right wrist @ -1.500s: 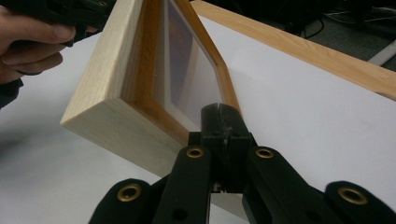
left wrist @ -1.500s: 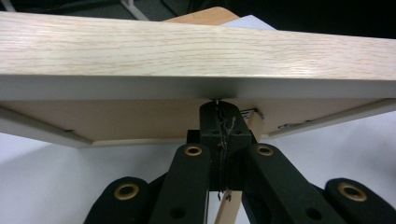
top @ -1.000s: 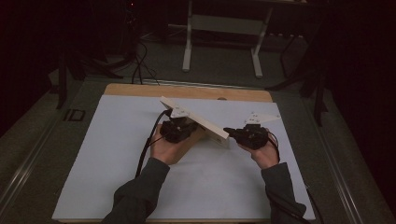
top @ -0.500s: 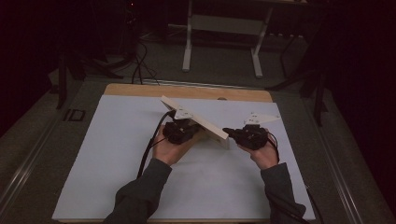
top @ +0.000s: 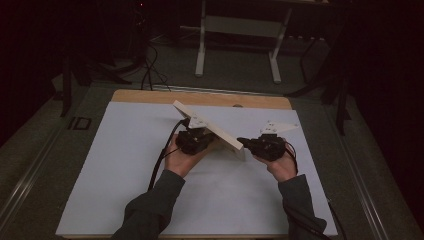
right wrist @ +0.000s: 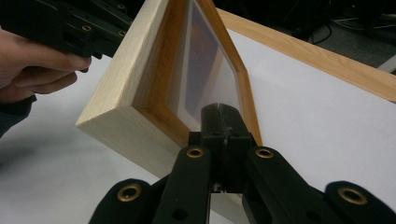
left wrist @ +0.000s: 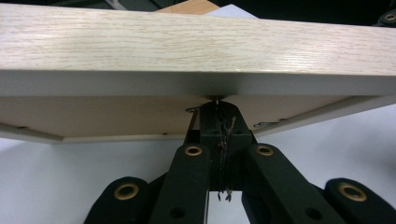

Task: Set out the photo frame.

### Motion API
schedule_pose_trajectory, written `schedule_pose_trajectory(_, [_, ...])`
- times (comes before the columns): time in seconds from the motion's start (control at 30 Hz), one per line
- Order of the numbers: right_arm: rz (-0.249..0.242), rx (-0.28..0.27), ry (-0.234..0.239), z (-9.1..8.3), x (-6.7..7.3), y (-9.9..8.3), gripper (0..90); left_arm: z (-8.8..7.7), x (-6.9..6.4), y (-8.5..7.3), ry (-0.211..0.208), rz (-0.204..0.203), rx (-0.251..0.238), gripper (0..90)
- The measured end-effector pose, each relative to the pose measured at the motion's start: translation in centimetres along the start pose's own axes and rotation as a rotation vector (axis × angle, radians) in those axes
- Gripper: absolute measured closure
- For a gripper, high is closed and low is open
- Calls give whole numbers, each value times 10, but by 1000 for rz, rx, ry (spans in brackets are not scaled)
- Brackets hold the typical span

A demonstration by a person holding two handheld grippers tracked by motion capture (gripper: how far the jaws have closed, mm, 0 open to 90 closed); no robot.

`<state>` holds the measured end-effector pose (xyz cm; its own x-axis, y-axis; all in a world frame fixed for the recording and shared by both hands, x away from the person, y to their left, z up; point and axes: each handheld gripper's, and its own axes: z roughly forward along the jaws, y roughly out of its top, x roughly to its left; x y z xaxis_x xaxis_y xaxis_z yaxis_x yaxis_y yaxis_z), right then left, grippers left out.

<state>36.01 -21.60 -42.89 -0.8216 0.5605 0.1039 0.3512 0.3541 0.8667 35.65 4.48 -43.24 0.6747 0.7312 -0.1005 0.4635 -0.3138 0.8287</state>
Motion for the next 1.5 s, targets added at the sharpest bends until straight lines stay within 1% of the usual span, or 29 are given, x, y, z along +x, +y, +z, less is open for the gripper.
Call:
schedule_pose_trajectory(0.13, [5,1,10,2,0,0,900,0,1,0,-2,3,2,900])
schedule_pose_trajectory(0.3, [-3,8,20,4,2,0,900,1,2,0,-6,-4,0,900])
schedule_pose_trajectory(0.47, [-7,12,29,7,3,1,900,1,3,1,-7,2,1,900])
schedule_pose_trajectory(0.6, [-13,13,31,8,4,2,900,2,5,1,-17,-5,-5,900])
schedule_pose_trajectory(0.63, [-13,13,31,8,4,2,900,3,7,1,-31,-15,-10,900])
schedule_pose_trajectory(0.7, [-17,17,31,8,5,2,900,3,9,2,-38,-18,-11,900])
schedule_pose_trajectory(0.87, [-25,20,37,8,6,3,900,4,11,3,-38,-18,-9,900])
schedule_pose_trajectory(1.03, [-33,23,46,10,8,4,900,5,13,6,-39,-10,6,900])
schedule_pose_trajectory(1.13, [-38,24,47,10,9,4,900,5,13,7,-39,-11,5,900])
schedule_pose_trajectory(1.17, [-41,25,51,11,10,5,900,4,14,7,-45,-13,3,900])
schedule_pose_trajectory(1.23, [-42,24,55,12,11,5,900,3,14,7,-49,-18,-2,900])
schedule_pose_trajectory(1.3, [-43,27,54,13,11,5,900,1,9,7,-52,-2,-3,900])
schedule_pose_trajectory(1.5, [-45,27,52,14,12,5,900,-3,2,7,-60,21,-1,900])
